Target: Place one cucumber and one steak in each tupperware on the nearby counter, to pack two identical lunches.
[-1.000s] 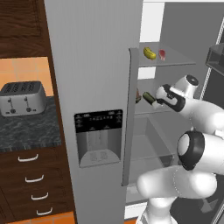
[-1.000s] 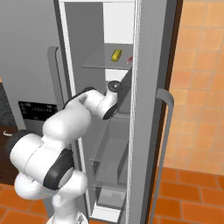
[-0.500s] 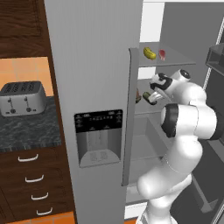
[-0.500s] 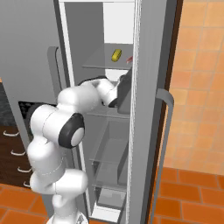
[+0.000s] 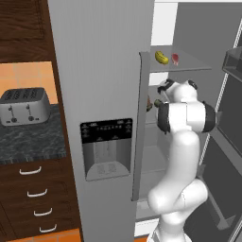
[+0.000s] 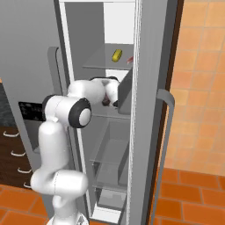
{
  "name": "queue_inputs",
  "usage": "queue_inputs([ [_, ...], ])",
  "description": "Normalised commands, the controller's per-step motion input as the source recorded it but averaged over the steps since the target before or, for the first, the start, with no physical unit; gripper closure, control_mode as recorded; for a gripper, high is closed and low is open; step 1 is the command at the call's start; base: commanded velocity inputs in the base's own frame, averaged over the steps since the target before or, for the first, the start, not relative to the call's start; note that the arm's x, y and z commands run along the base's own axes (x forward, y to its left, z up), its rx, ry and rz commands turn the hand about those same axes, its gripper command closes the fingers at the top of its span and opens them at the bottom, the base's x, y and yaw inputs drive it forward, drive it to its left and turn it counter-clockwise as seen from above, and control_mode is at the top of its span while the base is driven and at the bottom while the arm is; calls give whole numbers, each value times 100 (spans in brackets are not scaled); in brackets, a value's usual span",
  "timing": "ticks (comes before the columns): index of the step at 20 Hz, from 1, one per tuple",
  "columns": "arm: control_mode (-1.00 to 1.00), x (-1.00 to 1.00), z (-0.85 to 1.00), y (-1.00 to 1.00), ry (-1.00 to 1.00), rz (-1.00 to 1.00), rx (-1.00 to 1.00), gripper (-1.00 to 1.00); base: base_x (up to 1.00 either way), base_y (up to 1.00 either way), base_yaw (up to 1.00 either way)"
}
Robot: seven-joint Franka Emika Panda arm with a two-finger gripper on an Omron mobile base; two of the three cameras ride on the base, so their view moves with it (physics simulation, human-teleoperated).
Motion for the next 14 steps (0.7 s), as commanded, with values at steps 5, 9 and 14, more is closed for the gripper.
queue_inputs([
  [5,-100,52,-60,-4,1,12,-2,100,0,0,0],
  [9,-100,-56,-18,39,0,10,-6,100,0,0,0],
  [14,-100,-100,-4,53,-13,3,-13,100,0,0,0],
])
